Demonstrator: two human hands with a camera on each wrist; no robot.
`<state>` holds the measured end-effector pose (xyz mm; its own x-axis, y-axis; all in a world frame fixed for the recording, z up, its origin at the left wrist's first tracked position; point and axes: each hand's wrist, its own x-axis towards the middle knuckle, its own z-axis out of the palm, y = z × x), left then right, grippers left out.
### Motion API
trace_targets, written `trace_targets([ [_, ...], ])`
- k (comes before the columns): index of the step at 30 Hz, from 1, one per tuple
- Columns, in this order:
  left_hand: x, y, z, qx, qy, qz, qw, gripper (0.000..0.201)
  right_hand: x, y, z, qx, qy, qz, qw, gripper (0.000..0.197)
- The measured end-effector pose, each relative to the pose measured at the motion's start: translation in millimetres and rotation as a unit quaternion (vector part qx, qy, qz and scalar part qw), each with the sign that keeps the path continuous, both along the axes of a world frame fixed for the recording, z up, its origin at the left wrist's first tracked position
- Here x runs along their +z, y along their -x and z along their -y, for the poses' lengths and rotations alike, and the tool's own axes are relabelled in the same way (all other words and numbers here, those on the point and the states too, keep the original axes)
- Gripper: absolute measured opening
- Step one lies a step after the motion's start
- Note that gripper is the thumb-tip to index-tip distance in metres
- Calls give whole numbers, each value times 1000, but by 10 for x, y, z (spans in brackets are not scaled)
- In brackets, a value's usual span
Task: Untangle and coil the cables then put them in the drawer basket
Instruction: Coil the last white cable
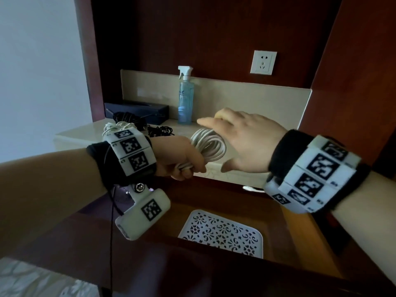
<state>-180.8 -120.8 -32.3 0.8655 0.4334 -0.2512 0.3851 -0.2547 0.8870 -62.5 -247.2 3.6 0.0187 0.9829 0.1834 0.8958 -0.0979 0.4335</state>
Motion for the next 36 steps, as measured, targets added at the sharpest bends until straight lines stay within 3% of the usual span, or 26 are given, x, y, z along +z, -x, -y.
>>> trace_targets([
  [2,27,-26,53,-33,20,-12,999,23,-86,11,-59,-8,-36,43,998,89],
  [6,30,-47,111,-70,30,-46,996,17,-196,38,-92,4,-62,39,997,43],
  [10,23,-49,127,-85,-1,-69,994,20,-198,135,-71,-14,-33,52,998,20],
  [14,24,-92,163,-89,-198,-95,972,21,-174,180,-123,-77,39,11,996,21],
  [17,-31,-159,192,-76,-338,-109,932,21,-145,181,-255,-113,128,-13,985,20],
  [20,-76,-198,177,-49,-479,-111,869,26,-127,155,-332,-133,139,-28,981,14],
  [24,-103,-185,109,-28,-540,-101,835,26,-167,108,-383,-126,110,-85,982,12],
  [28,-84,-141,42,-27,-541,-108,834,27,-214,12,-442,-79,115,-114,984,17],
  [32,-91,-79,-23,-35,-489,-96,866,23,-55,-146,-304,-2,132,-190,973,19],
  [36,-140,-23,-19,-82,-456,-99,881,19,192,-267,-214,82,72,-219,970,10],
])
